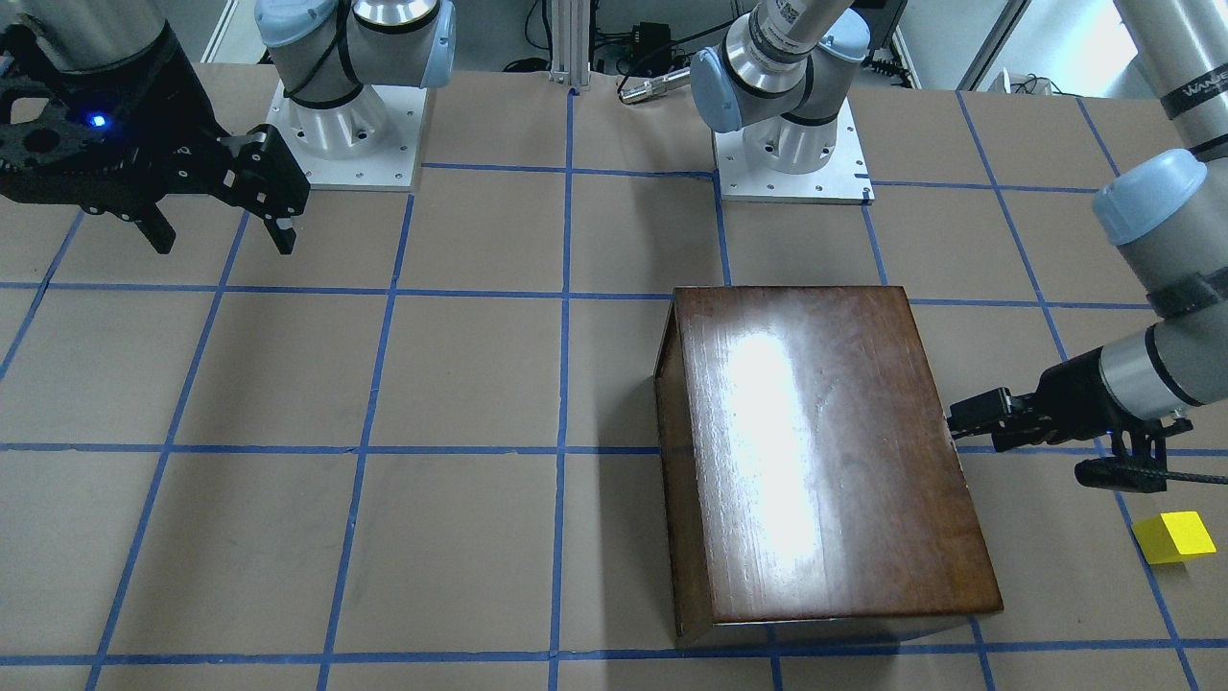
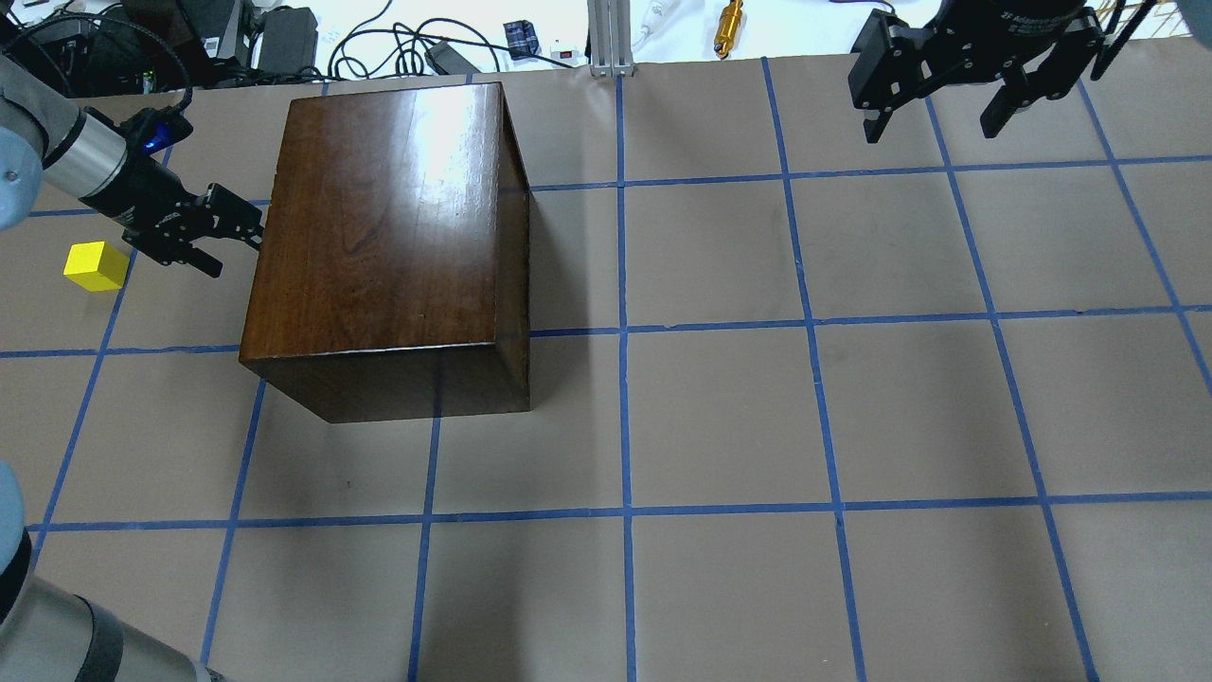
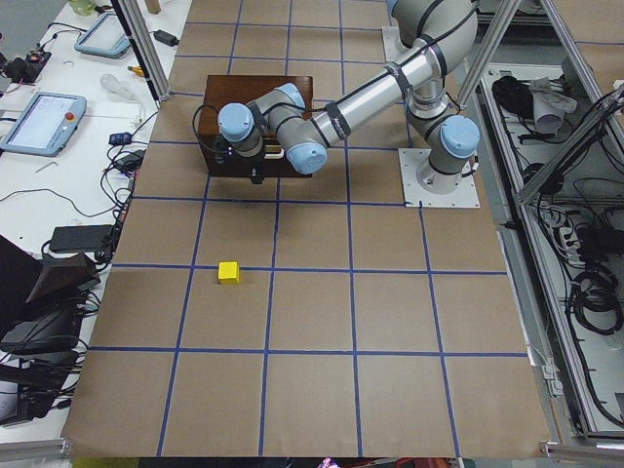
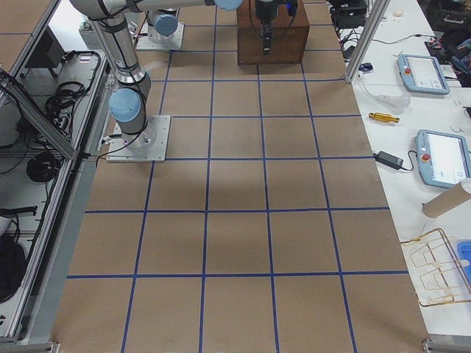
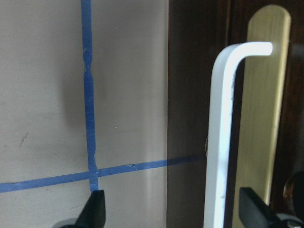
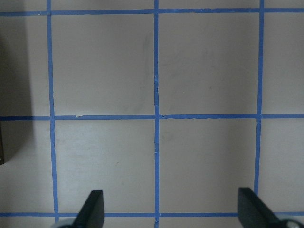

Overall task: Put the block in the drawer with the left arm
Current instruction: 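Hook the left gripper onto the white drawer handle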

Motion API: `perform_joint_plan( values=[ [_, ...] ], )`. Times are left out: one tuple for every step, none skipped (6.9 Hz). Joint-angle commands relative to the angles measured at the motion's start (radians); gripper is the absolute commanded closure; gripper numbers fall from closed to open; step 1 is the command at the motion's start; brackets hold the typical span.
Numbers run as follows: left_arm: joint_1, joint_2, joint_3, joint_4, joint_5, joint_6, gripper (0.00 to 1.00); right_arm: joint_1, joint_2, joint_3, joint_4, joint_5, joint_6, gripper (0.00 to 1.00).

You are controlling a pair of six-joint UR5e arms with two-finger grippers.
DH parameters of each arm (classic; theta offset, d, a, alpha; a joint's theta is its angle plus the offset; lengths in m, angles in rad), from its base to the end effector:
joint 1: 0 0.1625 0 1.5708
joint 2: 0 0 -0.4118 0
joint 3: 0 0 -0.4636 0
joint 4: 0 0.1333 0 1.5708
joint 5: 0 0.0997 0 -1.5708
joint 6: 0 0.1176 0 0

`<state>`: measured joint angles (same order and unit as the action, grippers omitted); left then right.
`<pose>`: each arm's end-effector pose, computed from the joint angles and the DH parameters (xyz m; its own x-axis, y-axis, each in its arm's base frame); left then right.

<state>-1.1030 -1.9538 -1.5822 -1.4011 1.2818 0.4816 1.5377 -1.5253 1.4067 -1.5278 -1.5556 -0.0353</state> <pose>0.1460 -0.6589 0.2342 -0.9365 -0.0303 0.3494 -0.0066 0.9976 0.0688 0.1156 -0.5915 0.5190 -0.9999 -0.0032 -0.0125 -0.0023 0.9971 -0.0760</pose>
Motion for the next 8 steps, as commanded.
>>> perform_joint_plan(
  values=[
    [0.006, -0.011, -0.002, 0.019, -0.002, 0.029, 0.0, 0.001, -0.001, 0.0, 0.0, -0.001, 0.0, 0.0],
    [0.012, -0.016, -0.002, 0.019, -0.002, 0.029, 0.0, -0.001, -0.001, 0.0, 0.0, 0.0, 0.0, 0.0],
    [0.012, -0.019, -0.004, 0.019, -0.006, 0.029, 0.0, 0.001, 0.001, 0.0, 0.0, -0.001, 0.0, 0.0],
    [0.012, -0.023, -0.002, 0.019, -0.016, 0.028, 0.0, 0.001, 0.001, 0.0, 0.0, -0.001, 0.0, 0.0],
    [0.012, -0.024, -0.002, 0.019, -0.021, 0.028, 0.0, 0.001, 0.001, 0.0, 0.0, 0.0, 0.0, 0.0],
    [0.012, -0.022, -0.002, 0.019, -0.016, 0.029, 0.0, 0.001, 0.001, 0.0, 0.0, 0.0, 0.0, 0.0],
    [0.012, -0.022, -0.001, 0.02, -0.012, 0.031, 0.0, 0.001, 0.001, 0.0, 0.0, -0.001, 0.0, 0.0],
    [0.012, -0.022, 0.001, 0.02, -0.01, 0.031, 0.0, 0.001, -0.001, 0.0, 0.0, -0.001, 0.0, 0.0]
  ],
)
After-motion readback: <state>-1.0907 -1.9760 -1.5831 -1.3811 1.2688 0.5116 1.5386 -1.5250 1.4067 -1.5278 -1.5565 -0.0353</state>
